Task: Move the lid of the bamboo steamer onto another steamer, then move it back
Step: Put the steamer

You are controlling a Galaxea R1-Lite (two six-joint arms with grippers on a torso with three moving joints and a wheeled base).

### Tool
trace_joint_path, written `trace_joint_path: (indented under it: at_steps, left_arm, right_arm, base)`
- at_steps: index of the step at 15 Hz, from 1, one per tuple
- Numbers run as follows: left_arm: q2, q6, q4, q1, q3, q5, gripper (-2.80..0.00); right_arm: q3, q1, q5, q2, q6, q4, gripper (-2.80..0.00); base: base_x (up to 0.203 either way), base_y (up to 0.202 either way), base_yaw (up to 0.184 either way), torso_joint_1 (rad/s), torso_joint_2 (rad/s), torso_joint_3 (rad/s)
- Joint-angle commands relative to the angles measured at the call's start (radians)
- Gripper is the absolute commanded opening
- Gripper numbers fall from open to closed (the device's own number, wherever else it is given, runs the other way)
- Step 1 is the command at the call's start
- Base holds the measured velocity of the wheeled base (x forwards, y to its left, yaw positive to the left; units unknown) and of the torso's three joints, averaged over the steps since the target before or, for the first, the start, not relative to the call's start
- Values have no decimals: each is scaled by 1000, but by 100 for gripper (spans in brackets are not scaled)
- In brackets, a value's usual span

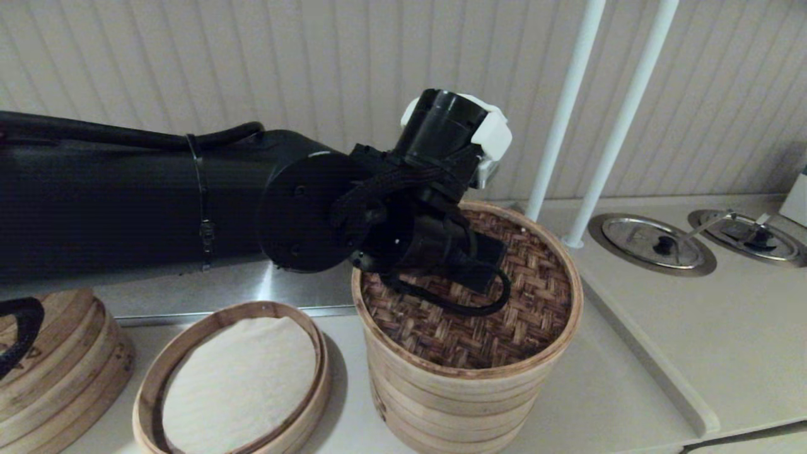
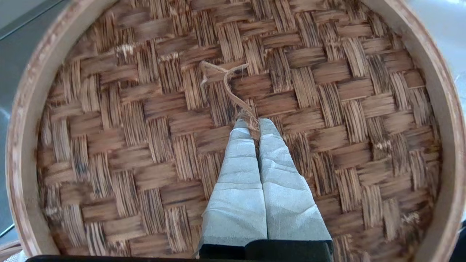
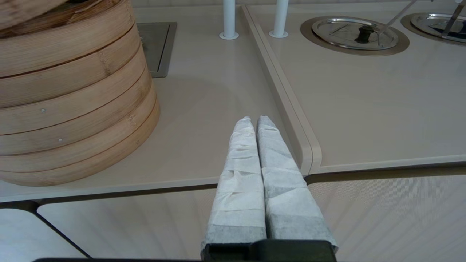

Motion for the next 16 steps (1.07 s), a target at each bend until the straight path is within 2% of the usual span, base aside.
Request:
trace_joint_path:
  at_steps: [1,3,8,10,16]
  left_arm:
    - [21,0,-3,2,-7,18,-280]
    - [40,6,-1,2,-32,47,-280]
    - [64,13,12,8,-114,52,-280]
    - [69,41,12,8,-114,53,-280]
    - [94,42,12,9,-112,64,-280]
  right_arm:
    - [4,0,0,1,0,0,-280]
    - [5,0,0,-1,0,0,-280]
    - [4,0,0,1,0,0,-280]
    - [4,0,0,1,0,0,-280]
    - [4,0,0,1,0,0,-280]
  base:
    - [0,0,0,0,0,0]
    - [0,0,0,0,0,0]
    - [0,0,0,0,0,0]
    - [0,0,0,0,0,0]
    - [0,0,0,0,0,0]
